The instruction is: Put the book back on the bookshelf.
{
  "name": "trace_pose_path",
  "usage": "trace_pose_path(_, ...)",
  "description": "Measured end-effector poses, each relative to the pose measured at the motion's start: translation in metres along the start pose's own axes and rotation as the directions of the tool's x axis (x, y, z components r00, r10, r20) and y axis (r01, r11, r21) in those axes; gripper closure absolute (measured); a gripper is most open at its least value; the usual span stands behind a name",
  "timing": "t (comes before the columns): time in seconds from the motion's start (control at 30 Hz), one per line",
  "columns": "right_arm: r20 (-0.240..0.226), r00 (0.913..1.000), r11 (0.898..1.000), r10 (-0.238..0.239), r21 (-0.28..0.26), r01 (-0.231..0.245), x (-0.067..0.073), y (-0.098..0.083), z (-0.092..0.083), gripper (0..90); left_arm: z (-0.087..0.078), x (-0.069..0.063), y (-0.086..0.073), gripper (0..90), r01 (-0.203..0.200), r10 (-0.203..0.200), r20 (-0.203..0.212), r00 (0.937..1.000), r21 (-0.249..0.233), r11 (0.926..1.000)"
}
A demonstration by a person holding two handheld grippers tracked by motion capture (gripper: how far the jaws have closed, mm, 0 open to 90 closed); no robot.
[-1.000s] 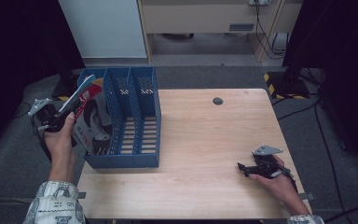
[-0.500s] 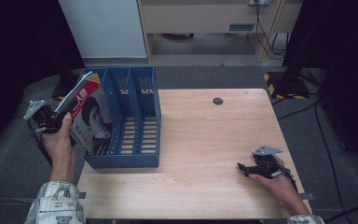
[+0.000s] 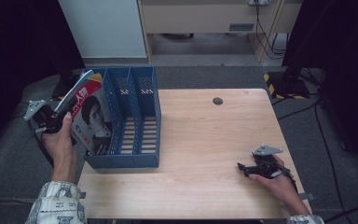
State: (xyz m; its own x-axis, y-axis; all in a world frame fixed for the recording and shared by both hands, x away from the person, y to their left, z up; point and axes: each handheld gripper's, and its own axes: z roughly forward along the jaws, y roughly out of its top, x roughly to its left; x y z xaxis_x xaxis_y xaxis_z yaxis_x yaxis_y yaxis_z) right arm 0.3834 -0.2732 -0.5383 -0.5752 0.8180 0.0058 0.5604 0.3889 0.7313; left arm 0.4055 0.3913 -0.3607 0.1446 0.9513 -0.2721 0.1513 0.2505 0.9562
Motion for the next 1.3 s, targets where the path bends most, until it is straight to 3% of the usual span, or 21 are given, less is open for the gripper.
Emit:
trace_pose_path(0.4,0.001,1.0,1.0,0.0,0.0,0.0,0.0,0.0,0.0,15.6,0.002,0.001,-0.001,86.3,0.004,-0.003,0.004,1.0,-0.03,0.9995)
trace_pose_path(1.3,-0.001,1.0,1.0,0.0,0.002,0.0,0.0,0.0,0.0,15.7,0.009,0.004,-0.012,84.6,0.018,-0.018,0.012,0.9998,-0.032,0.9993)
